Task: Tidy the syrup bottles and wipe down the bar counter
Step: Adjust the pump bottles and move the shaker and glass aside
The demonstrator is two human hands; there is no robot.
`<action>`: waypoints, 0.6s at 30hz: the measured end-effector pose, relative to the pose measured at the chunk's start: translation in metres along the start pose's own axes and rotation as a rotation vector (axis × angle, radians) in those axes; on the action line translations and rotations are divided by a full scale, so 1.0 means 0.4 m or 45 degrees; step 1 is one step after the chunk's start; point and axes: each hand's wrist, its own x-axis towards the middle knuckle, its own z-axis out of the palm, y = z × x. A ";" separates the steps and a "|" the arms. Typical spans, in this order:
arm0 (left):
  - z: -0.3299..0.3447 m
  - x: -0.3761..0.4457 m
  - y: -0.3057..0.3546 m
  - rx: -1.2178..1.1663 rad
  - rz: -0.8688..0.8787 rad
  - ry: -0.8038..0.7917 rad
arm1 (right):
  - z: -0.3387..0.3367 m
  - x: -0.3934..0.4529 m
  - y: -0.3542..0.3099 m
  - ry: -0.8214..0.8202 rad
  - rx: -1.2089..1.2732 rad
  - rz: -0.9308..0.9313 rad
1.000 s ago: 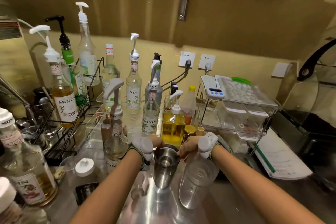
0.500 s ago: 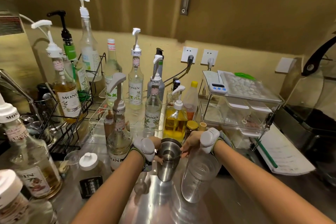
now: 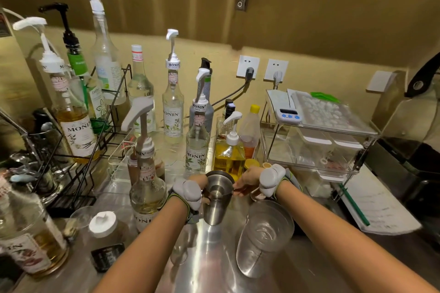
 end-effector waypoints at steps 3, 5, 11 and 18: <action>-0.010 0.025 0.015 -0.109 -0.112 -0.097 | -0.003 0.033 -0.011 0.047 0.075 -0.011; -0.007 0.034 0.029 -0.136 -0.073 -0.074 | -0.004 0.052 -0.017 0.069 0.114 -0.019; -0.006 0.058 0.046 -0.121 -0.044 -0.061 | -0.024 0.076 -0.033 0.042 0.099 -0.028; 0.007 0.060 0.057 -0.161 0.099 0.015 | -0.030 0.094 -0.042 0.148 0.160 -0.082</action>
